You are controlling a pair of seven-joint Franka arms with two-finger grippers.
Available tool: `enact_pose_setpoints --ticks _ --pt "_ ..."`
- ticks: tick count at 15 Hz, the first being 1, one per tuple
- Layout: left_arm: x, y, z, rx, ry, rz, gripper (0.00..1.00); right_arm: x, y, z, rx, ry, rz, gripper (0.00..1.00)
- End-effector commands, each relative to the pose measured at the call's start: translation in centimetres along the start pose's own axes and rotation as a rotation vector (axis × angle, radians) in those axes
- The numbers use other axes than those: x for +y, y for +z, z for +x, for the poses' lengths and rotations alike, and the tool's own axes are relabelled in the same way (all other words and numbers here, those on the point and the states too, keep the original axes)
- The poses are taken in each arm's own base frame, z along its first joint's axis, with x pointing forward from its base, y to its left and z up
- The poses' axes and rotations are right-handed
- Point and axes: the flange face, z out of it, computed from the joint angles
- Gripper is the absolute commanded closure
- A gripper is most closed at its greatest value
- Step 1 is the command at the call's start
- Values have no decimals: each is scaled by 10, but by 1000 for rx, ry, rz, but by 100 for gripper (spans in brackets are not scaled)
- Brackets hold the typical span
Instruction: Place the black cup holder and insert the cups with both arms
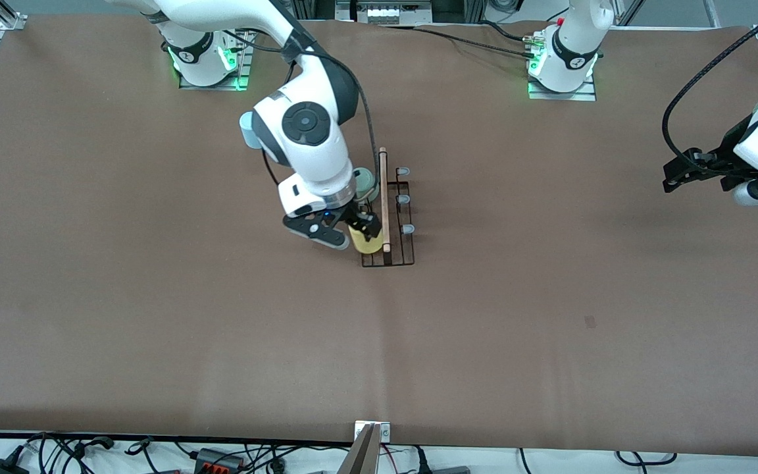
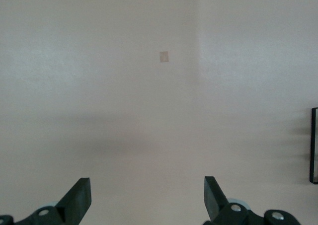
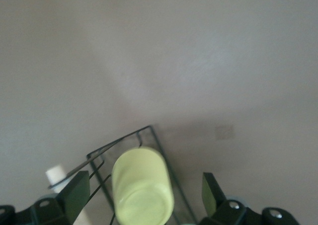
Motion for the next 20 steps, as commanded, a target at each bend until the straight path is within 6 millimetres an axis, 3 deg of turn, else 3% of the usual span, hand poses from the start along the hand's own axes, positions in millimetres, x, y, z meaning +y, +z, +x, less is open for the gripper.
enact_pose_setpoints --ticks 1,4,7,9,11,13,20 --pt "2 -6 0 -4 -3 -14 0 70 -59 65 -10 -54 -59 0" --pt "2 -6 0 -4 -4 -14 0 172 -137 127 0 -152 -79 0" --pt "2 -7 -1 -3 -5 -14 0 280 -204 168 -49 -264 -126 0" --pt "3 -7 -1 -3 -3 -14 0 354 -237 192 -59 -301 -131 0" --pt "4 -8 -1 -1 -1 -14 0 397 -257 201 -57 -298 -136 0" --pt "4 -7 0 -3 -1 -14 0 415 -270 199 -74 -274 -143 0" --pt "4 -8 -1 -1 -3 -14 0 419 -266 199 -117 -340 -142 0"
